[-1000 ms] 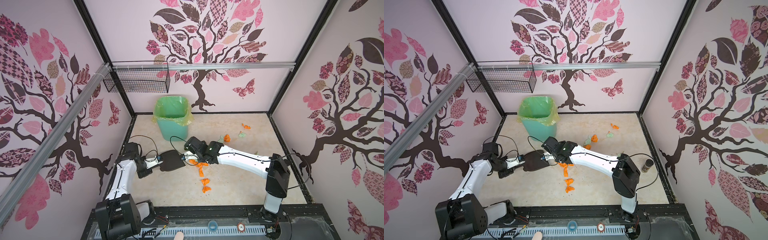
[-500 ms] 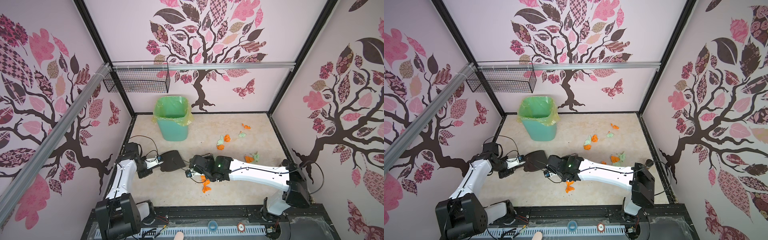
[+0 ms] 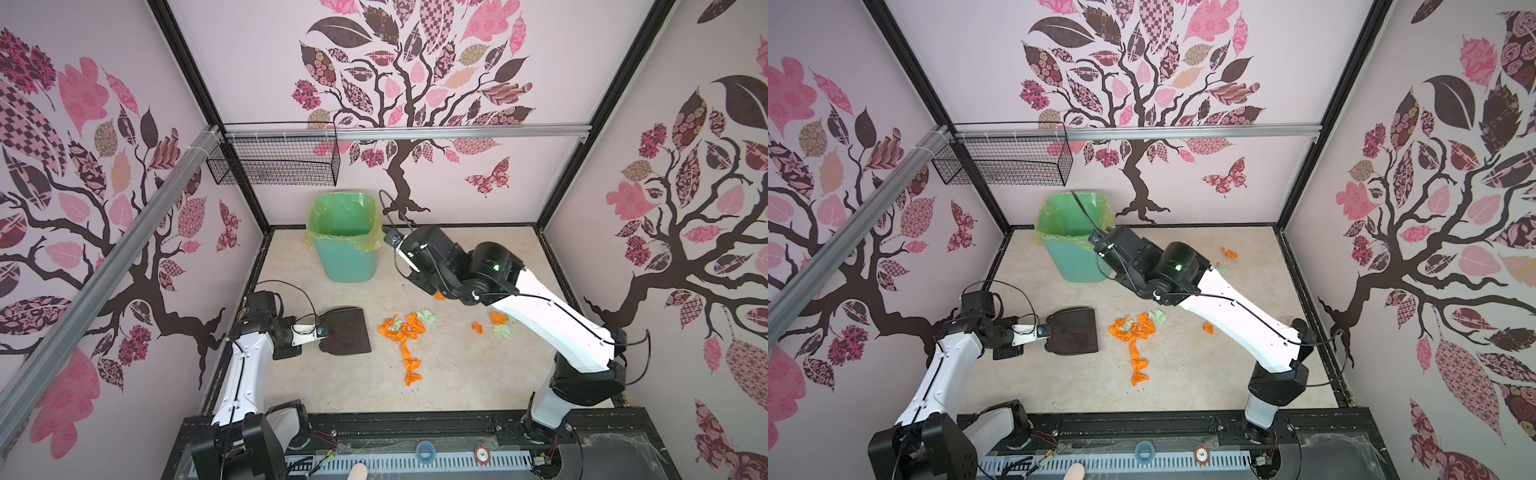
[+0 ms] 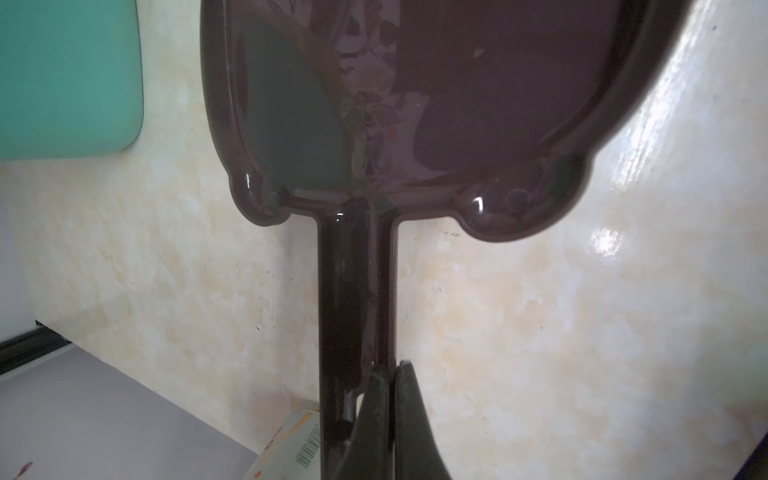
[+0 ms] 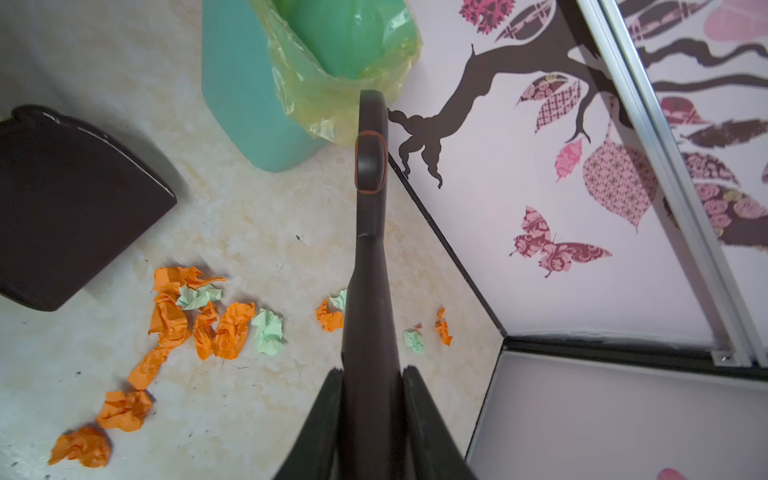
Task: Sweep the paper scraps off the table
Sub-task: 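Push the gathered scraps with the brush into the dustpan held by the left gripper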
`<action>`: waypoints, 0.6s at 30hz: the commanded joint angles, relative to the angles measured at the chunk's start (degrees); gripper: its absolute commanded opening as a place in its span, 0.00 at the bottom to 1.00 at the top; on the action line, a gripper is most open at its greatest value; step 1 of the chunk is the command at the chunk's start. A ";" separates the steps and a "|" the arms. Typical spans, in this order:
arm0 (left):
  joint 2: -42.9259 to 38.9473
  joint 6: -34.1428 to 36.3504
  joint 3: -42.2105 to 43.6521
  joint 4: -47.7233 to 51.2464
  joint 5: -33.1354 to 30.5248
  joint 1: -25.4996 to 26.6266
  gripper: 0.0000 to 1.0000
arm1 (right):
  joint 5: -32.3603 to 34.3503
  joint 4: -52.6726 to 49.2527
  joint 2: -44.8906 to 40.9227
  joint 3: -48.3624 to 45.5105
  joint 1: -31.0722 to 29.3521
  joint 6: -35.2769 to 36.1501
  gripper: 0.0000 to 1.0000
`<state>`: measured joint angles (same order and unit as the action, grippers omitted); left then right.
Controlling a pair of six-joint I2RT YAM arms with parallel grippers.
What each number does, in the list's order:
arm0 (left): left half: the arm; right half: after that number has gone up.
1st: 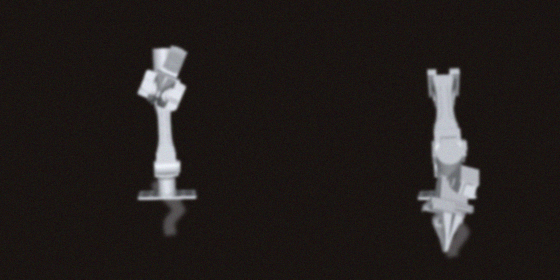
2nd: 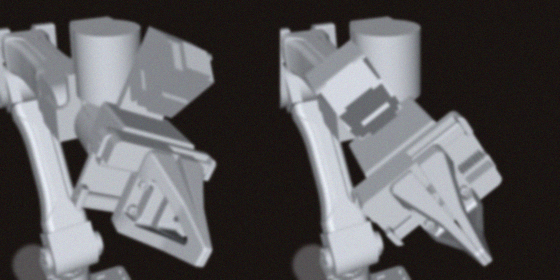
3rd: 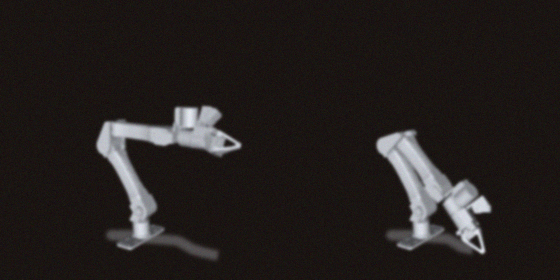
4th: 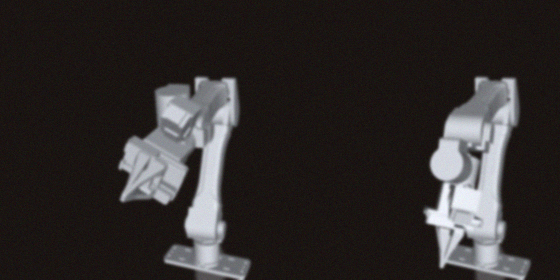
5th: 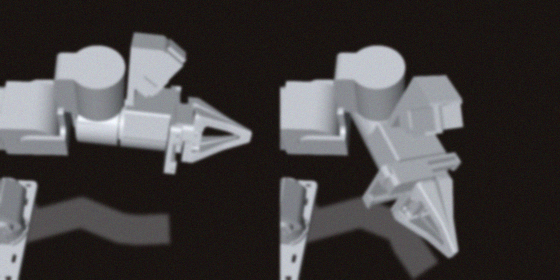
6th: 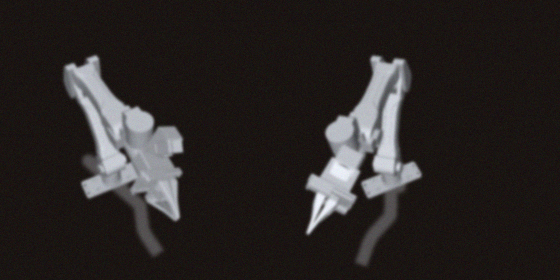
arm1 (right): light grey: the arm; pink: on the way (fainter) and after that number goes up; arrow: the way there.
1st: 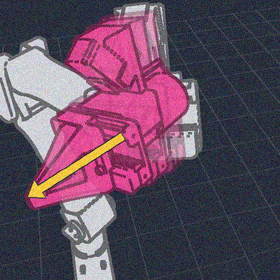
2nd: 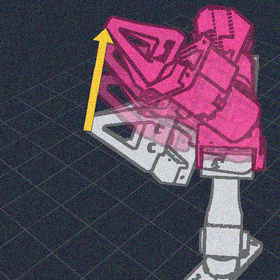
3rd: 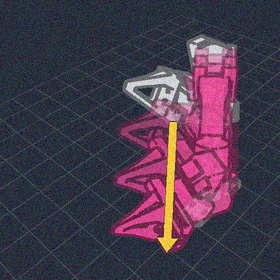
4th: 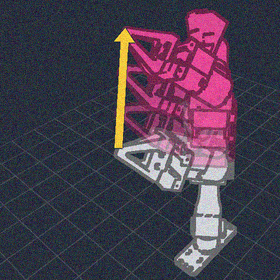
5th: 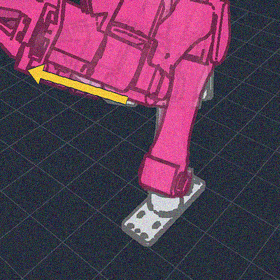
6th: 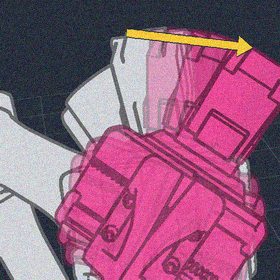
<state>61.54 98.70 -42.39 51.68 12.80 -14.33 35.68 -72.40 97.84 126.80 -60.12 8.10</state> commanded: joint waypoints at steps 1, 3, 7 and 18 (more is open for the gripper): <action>0.48 3.05 -0.63 -1.80 -0.31 2.46 0.00 | -6.81 -12.45 0.24 -2.53 -0.33 -16.72 0.00; 0.82 1.81 -0.33 -2.92 -1.31 4.88 0.00 | -7.63 -12.56 -1.89 -8.17 -0.09 -20.20 0.00; 0.86 -1.13 1.69 -7.19 -3.86 10.04 0.00 | -10.54 -12.49 -4.06 -19.37 0.87 -25.21 0.00; 4.33 -4.45 1.22 -12.63 -7.29 11.24 0.00 | -9.82 -12.20 -3.81 -26.83 5.75 -26.63 0.00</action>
<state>65.82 95.81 -41.06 41.36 5.76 -3.36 25.17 -83.64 95.31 99.66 -56.21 -17.02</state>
